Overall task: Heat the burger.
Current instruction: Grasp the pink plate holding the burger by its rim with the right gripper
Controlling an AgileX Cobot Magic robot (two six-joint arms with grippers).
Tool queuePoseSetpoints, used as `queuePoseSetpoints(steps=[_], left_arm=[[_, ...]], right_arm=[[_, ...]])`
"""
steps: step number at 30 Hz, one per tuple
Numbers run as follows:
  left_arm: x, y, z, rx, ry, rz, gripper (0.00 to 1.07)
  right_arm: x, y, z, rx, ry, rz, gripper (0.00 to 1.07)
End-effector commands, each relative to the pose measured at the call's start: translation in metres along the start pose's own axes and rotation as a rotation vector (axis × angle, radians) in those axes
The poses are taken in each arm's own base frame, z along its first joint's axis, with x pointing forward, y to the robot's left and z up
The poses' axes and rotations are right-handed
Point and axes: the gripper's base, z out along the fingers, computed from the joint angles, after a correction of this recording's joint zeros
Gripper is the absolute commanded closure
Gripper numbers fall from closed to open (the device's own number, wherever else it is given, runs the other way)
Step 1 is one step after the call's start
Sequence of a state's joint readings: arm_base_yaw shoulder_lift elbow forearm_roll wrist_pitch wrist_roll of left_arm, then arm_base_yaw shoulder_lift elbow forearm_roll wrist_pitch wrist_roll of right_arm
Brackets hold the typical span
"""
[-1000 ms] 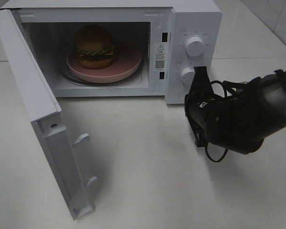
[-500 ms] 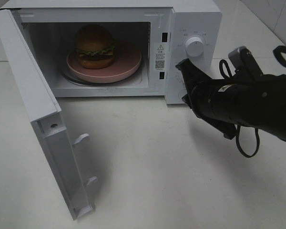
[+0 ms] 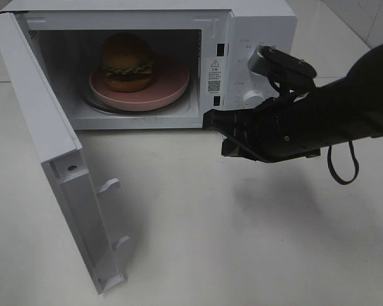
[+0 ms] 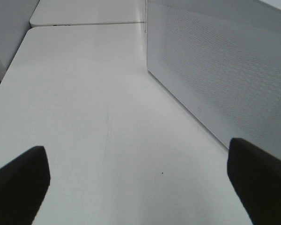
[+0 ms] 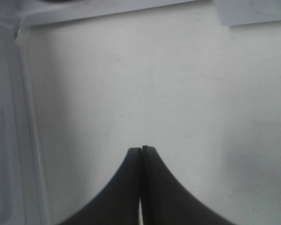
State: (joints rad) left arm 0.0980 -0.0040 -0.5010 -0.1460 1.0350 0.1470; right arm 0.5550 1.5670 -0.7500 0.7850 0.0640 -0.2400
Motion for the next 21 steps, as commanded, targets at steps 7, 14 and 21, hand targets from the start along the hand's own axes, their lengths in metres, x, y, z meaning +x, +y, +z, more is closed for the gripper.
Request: queuePoseSetpoints(steps=[7,14,21], left_arm=[[0.002,-0.001,-0.003,-0.004,-0.024,0.004,0.09],[0.002,-0.001,-0.003,-0.004,-0.024,0.004,0.09],[0.002,-0.001,-0.003,-0.004,-0.024,0.004,0.09]], right_arm=[[-0.015,0.019,-0.015,-0.045,0.166,-0.359,1.07],[-0.032,0.028,-0.033,-0.005,0.311,-0.656,1.06],[-0.040,0.028,-0.046,0.008,0.424,-0.975,1.04]])
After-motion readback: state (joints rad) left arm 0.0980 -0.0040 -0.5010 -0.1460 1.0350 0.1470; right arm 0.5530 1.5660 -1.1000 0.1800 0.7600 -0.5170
